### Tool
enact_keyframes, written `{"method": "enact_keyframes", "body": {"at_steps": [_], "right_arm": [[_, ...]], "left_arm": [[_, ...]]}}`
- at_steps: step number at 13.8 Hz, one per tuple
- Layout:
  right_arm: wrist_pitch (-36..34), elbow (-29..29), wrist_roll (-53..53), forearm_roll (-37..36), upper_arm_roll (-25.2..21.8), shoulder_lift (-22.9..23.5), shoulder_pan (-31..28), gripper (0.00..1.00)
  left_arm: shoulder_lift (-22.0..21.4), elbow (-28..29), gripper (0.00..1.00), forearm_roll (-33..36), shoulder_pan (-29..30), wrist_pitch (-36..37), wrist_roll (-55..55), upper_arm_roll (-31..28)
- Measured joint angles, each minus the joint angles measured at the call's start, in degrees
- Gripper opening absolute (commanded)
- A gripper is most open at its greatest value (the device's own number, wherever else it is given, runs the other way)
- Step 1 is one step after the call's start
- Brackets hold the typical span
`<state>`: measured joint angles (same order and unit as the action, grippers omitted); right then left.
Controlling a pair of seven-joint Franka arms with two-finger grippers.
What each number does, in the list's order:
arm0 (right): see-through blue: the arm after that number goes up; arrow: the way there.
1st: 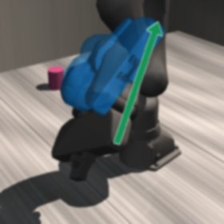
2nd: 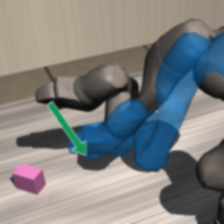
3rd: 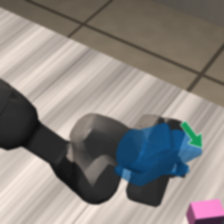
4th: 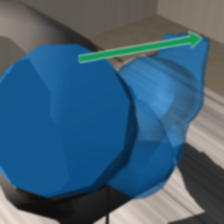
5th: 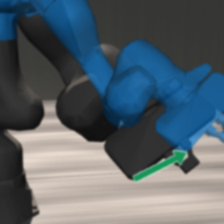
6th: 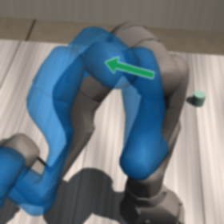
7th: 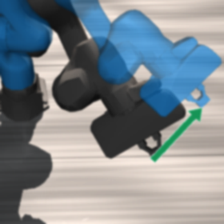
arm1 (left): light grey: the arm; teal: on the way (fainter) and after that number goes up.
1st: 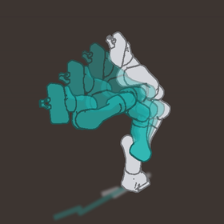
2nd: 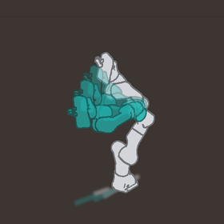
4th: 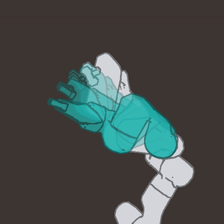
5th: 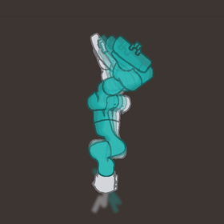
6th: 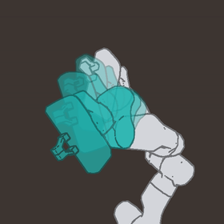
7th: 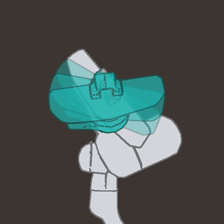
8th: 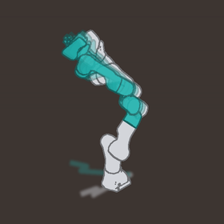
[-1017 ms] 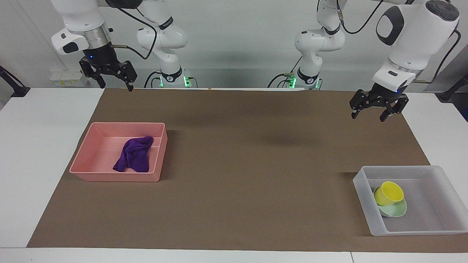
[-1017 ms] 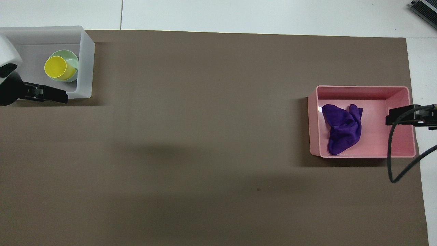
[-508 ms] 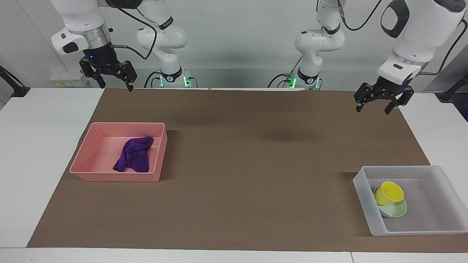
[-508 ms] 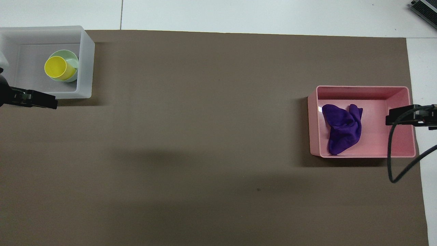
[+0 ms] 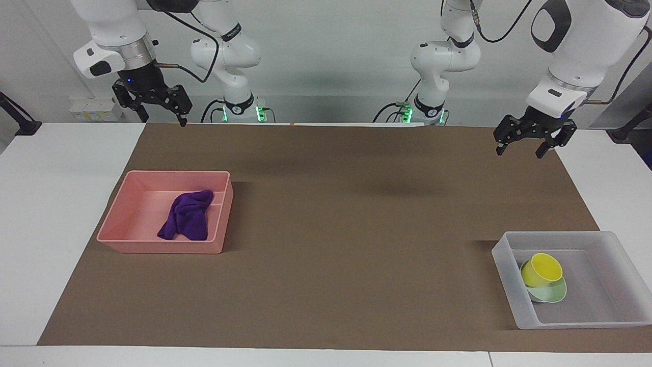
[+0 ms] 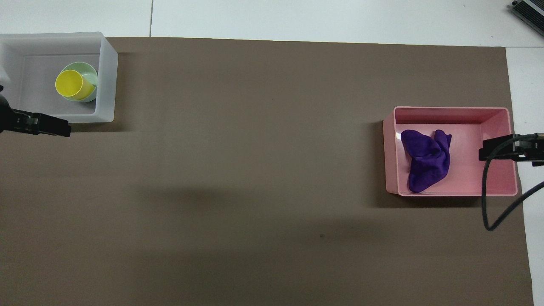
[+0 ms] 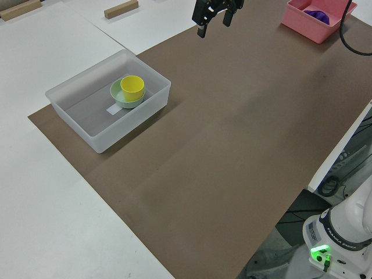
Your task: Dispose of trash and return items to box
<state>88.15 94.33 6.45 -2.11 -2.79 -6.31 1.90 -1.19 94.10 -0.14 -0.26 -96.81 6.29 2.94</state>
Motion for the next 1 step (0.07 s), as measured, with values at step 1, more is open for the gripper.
{"method": "enact_keyframes", "body": {"at_steps": [1], "right_arm": [[0.0, 0.0, 0.0, 0.0, 0.0, 0.0, 0.0, 1.0]], "left_arm": [[0.0, 0.0, 1.0, 0.0, 0.0, 0.0, 0.0, 0.0]]}}
